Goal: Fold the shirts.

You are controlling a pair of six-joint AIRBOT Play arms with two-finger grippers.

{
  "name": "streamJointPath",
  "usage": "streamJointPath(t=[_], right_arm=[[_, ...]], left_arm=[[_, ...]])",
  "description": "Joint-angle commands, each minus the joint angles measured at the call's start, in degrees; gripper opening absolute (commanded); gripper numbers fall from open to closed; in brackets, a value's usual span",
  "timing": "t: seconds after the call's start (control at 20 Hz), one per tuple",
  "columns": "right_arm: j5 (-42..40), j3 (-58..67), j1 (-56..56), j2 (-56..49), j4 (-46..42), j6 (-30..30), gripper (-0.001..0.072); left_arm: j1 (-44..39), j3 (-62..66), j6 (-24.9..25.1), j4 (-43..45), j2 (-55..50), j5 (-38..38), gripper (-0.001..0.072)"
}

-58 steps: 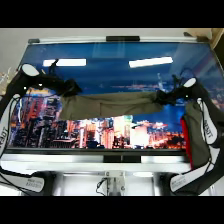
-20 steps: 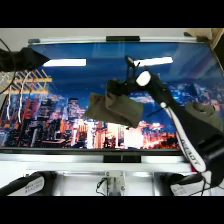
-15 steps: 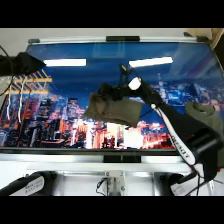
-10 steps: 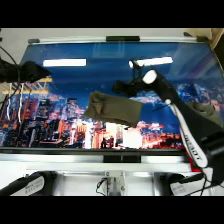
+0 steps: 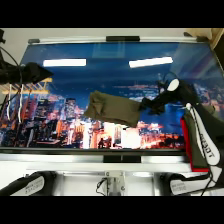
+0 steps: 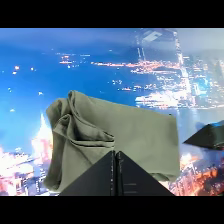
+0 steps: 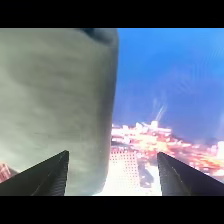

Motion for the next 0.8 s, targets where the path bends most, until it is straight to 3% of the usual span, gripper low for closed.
streamJointPath(t=[0.0,0.3,0.35,0.45,0.6,0.75], right_arm=[[-4.55,-2.73,1.05,-3.21,5.70,-3.32,0.0664],[-10.27,-2.73,4.76,-8.94,17.77,-8.09,0.0654],[-10.27,-2.73,5.05,-9.62,21.14,-10.38,0.0535],[-10.88,-2.45,4.98,-9.73,26.03,-14.40,0.0098],[-6.91,2.80,2.25,-7.65,29.16,-20.17,0.0082],[-1.60,11.58,-3.63,-2.19,25.51,-18.97,0.0081]], left_arm=[[0.00,-0.04,0.61,-1.29,0.02,0.31,0.0030],[0.00,-0.04,0.61,-2.67,0.04,0.26,0.0030],[0.00,-0.04,0.61,-2.97,0.04,0.26,0.0030],[0.00,-0.04,0.59,-3.13,0.04,0.26,0.0030],[0.00,-0.04,0.59,-3.23,0.04,0.26,0.0030],[0.00,-0.04,0.59,-3.23,0.04,0.26,0.0030]])
